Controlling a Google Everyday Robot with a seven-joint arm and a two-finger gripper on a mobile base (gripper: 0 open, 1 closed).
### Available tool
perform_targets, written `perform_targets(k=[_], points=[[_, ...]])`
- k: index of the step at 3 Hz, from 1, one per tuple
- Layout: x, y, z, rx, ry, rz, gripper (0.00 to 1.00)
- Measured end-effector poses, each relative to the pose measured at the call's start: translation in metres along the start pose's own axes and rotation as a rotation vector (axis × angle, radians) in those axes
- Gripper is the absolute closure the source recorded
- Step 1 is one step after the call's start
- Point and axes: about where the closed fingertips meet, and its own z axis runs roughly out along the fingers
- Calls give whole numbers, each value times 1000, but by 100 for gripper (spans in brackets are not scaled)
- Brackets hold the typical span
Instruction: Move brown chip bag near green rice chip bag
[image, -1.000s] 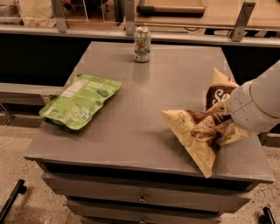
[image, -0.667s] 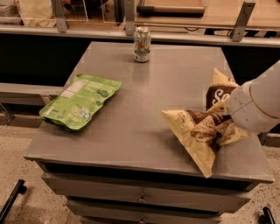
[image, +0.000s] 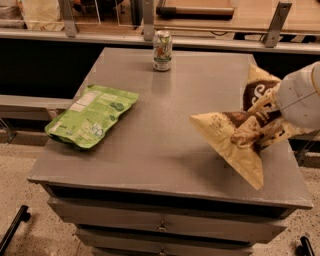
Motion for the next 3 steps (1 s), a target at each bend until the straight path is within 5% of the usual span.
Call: perform_targets(k=[1, 2, 3], points=[[3, -40, -28, 127, -92, -51, 100], [-18, -69, -31, 189, -200, -114, 100], [-76, -96, -14, 215, -375, -231, 100]])
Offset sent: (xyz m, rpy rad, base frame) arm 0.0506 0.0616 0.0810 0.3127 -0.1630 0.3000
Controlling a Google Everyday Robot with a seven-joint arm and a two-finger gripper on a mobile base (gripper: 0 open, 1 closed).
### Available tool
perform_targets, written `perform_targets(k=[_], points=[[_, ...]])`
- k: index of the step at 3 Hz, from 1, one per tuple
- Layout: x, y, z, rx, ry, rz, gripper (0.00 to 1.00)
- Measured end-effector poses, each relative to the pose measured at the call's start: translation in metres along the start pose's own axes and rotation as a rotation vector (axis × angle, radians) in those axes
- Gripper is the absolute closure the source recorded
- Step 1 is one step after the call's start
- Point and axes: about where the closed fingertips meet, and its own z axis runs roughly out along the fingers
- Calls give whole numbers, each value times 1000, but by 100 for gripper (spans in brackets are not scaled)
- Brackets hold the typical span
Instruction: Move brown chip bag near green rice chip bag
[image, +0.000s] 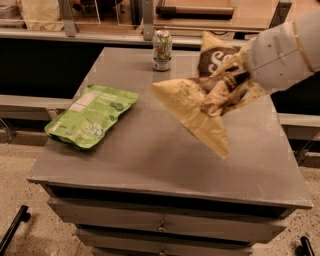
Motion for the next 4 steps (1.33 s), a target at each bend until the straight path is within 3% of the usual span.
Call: perform_targets(k=[2, 4], points=[[-64, -34, 63, -7, -217, -163, 100], [-87, -55, 101, -46, -316, -212, 100]])
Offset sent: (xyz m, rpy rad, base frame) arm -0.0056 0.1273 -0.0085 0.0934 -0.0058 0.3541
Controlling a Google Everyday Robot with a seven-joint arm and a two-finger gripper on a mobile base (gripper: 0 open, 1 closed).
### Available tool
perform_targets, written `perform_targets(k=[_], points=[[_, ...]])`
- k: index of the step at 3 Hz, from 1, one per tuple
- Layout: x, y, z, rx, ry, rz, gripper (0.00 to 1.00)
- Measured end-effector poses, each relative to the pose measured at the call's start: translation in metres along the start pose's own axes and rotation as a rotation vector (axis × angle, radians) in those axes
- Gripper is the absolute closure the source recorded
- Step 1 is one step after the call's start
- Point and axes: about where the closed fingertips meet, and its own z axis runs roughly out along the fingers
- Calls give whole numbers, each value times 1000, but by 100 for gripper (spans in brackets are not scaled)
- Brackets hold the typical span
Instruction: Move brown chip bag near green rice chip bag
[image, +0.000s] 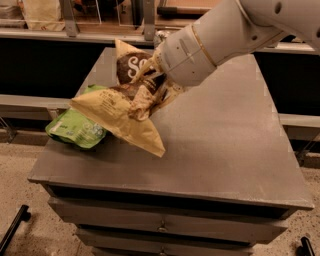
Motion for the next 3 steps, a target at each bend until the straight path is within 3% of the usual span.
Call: perform_targets(k=[2, 3], points=[[3, -10, 17, -22, -23, -4, 61], [0, -12, 18, -24, -24, -9, 30]])
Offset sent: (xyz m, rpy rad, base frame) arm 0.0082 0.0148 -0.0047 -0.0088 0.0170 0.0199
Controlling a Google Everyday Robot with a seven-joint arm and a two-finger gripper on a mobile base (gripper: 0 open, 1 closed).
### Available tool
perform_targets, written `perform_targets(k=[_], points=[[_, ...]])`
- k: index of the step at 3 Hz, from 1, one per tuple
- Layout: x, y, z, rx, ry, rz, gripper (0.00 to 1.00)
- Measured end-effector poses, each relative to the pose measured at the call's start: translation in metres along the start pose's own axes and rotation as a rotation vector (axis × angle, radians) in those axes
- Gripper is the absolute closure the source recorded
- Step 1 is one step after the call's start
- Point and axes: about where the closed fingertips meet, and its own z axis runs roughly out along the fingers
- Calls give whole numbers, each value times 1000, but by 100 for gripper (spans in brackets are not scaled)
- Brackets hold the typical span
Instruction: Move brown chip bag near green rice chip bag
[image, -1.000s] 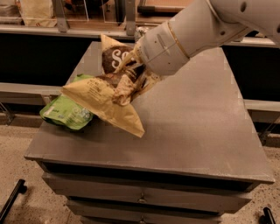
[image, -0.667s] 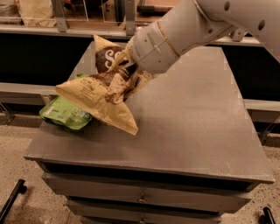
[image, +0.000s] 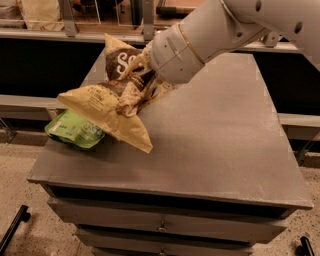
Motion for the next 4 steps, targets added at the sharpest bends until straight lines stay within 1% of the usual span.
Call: perform_targets(k=[1, 2, 3, 4], points=[[-2, -1, 1, -1, -1, -3, 5], [-3, -1, -1, -6, 0, -4, 0], [2, 4, -15, -41, 11, 7, 0], [26, 36, -86, -50, 75, 38, 0]])
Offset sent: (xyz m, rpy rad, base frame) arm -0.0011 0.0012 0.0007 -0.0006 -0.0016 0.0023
